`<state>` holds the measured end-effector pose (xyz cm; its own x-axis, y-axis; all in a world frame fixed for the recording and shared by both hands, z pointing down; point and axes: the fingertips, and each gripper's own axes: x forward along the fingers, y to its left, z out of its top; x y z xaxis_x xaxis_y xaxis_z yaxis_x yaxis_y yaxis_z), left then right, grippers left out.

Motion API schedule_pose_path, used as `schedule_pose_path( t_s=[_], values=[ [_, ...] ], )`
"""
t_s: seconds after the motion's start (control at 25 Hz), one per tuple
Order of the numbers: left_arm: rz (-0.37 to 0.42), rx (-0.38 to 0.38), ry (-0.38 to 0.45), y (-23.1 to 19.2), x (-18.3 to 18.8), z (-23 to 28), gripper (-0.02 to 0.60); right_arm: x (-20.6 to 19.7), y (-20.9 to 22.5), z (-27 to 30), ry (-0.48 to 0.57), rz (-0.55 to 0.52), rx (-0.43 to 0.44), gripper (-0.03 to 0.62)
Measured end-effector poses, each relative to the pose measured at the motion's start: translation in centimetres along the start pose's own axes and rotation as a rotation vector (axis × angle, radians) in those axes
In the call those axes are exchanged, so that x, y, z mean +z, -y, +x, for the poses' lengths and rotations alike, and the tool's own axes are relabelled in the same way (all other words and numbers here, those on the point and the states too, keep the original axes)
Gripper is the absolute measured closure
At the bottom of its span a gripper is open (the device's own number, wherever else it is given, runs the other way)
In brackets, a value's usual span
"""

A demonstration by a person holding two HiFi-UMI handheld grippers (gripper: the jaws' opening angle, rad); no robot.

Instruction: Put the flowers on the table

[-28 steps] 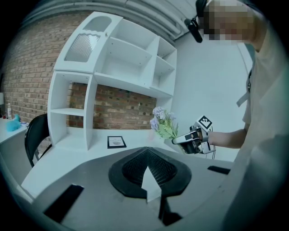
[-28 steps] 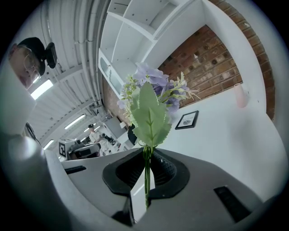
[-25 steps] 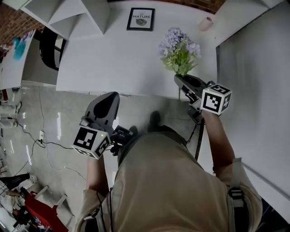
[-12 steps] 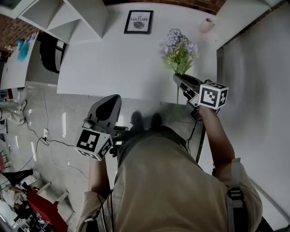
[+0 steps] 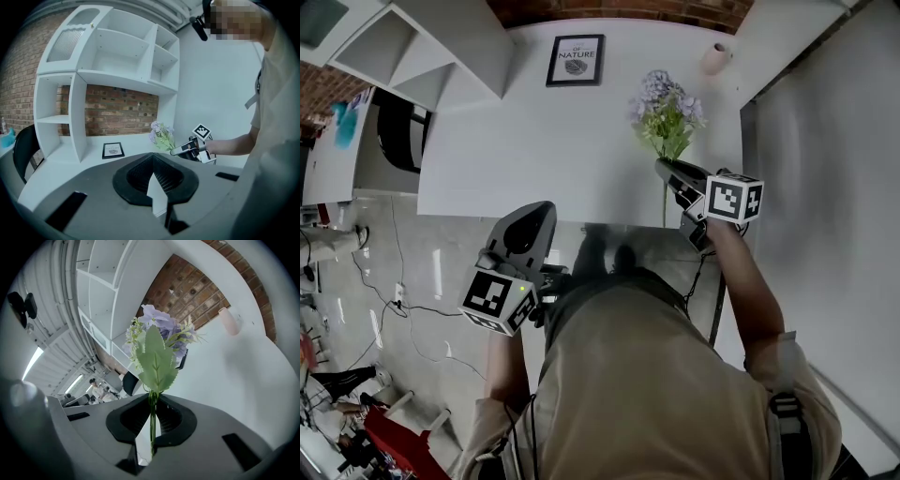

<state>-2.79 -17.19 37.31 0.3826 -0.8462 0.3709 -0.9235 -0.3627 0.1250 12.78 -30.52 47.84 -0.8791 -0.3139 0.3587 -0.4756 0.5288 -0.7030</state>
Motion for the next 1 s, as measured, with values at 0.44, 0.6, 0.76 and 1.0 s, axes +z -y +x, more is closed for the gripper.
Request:
schedule_pose_path(
  t_s=[0.44, 0.6, 0.76, 1.0],
  values=[
    [0.0, -0.059, -0.011, -1.4, 0.6, 3.2, 0.571, 1.4, 3.4, 1.5, -0.013, 0.045, -0.066, 0.549],
    [-0.004, -0.073, -0.022, -2.2, 0.5, 3.9, 0.571, 1.7, 4.3, 2.7, -0.031, 0.067, -0.082, 0.549],
    [-0.017, -0.078, -0.032, -3.5, 0.5, 4.6, 0.571, 2.2, 5.4, 3.8, -0.038, 0.098, -0.103, 0.549],
    [-0.039, -0.085, -0.045, -5.7, 0.4, 5.9, 0.571, 3.1, 7.3, 5.4, -0.048, 0.13, -0.137, 0.549]
  ],
)
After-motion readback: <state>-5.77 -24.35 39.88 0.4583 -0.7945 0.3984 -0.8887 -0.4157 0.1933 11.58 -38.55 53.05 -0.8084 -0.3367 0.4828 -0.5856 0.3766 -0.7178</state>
